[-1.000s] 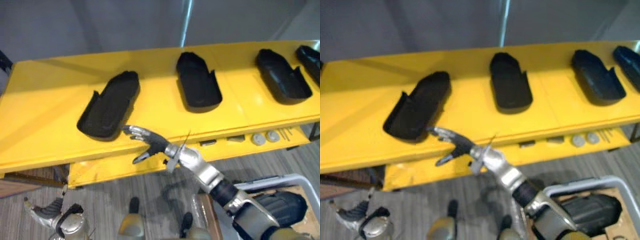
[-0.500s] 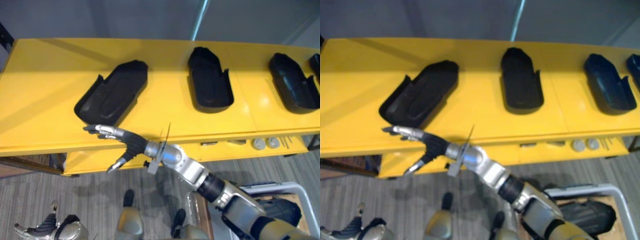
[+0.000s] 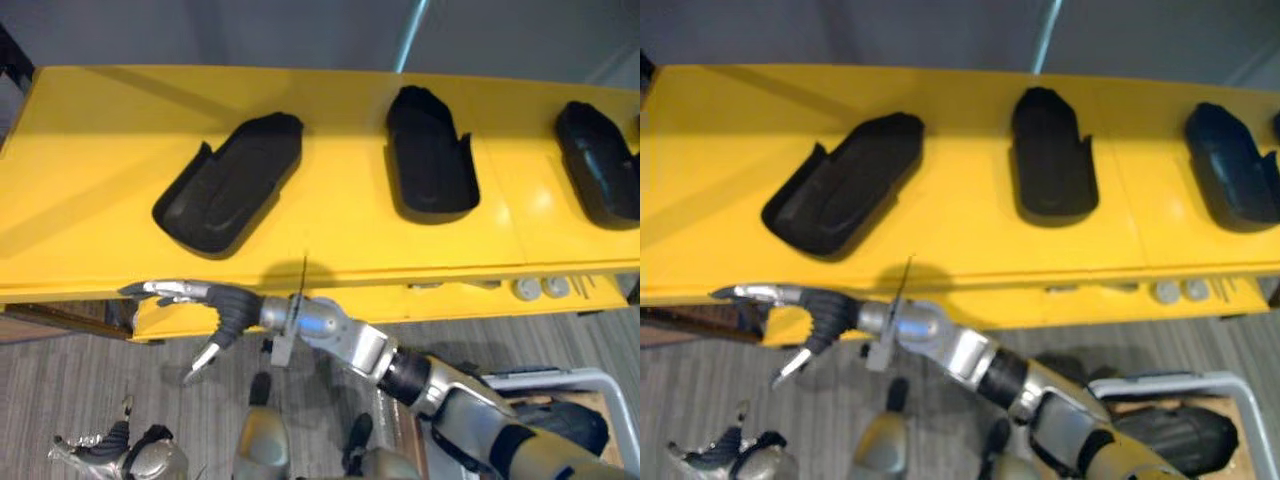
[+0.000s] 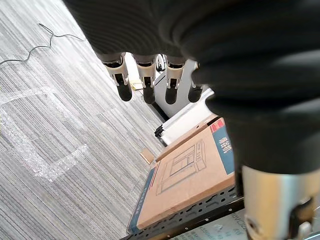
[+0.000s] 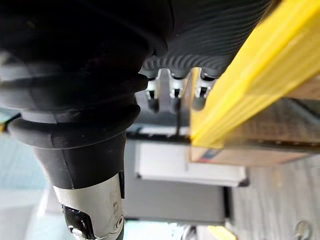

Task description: Walk over and take plastic housings, then place them on the shelf

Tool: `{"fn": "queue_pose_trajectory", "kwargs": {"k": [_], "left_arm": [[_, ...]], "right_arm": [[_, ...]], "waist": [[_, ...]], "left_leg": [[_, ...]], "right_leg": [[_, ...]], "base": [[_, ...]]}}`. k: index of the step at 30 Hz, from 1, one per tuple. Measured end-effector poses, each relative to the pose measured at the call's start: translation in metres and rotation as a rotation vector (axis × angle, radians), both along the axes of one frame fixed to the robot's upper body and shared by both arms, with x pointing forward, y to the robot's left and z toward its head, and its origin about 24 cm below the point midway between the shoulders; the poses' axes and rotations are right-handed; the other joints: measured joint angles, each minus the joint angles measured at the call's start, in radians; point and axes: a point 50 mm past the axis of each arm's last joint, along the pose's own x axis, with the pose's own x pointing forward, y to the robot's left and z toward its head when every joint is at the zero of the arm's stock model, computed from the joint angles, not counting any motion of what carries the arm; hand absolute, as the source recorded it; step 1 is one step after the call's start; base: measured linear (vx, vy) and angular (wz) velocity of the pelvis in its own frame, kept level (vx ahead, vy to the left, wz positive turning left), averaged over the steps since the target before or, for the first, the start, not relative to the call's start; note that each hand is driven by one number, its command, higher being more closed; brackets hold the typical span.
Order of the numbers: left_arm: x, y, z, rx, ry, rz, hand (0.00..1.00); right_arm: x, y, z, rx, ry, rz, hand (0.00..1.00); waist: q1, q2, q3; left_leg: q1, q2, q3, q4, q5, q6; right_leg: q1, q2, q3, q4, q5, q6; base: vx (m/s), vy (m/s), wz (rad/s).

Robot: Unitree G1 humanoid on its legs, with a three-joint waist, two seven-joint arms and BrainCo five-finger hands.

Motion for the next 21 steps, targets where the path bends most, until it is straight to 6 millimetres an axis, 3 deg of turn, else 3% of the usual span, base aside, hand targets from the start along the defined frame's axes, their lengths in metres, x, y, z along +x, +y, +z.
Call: {"fn": "queue_pose_trajectory", "kwargs": {"k": [8, 13, 21], "left_arm": [[0.006, -0.018, -0.008, -0.074, -0.023, -0.037, 0.0], [0.013, -0.029, -0.009, -0.095, -0.038, -0.085, 0.0], [0.023, -0.041, -0.007, -0.115, -0.069, -0.14, 0.0]], "right_arm": [[0.009, 0.002, 0.001, 0.003, -0.025, -0.106, 0.0], [0.031, -0.008, 0.012, 0.086, -0.01, -0.294, 0.0], [0.044, -0.015, 0.011, 0.075, -0.029, -0.408, 0.0]], "waist": [[0.005, 0.041, 0.024], [0.007, 0.054, 0.032], [0.007, 0.073, 0.042]], "left_leg": [[-0.004, -0.001, -0.011, -0.002, 0.001, -0.001], [-0.015, 0.001, -0.011, -0.002, 0.001, -0.001], [-0.02, 0.007, -0.007, -0.002, 0.002, -0.001]], "right_leg": [[0.002, 0.0, -0.017, -0.001, -0.002, -0.001], [-0.008, 0.0, -0.02, 0.001, -0.004, -0.002], [-0.015, -0.002, -0.02, 0.008, -0.008, -0.004]], "base": [[0.0, -0.003, 0.05], [0.0, 0.0, 0.0], [0.0, 0.0, 0.0]]}}
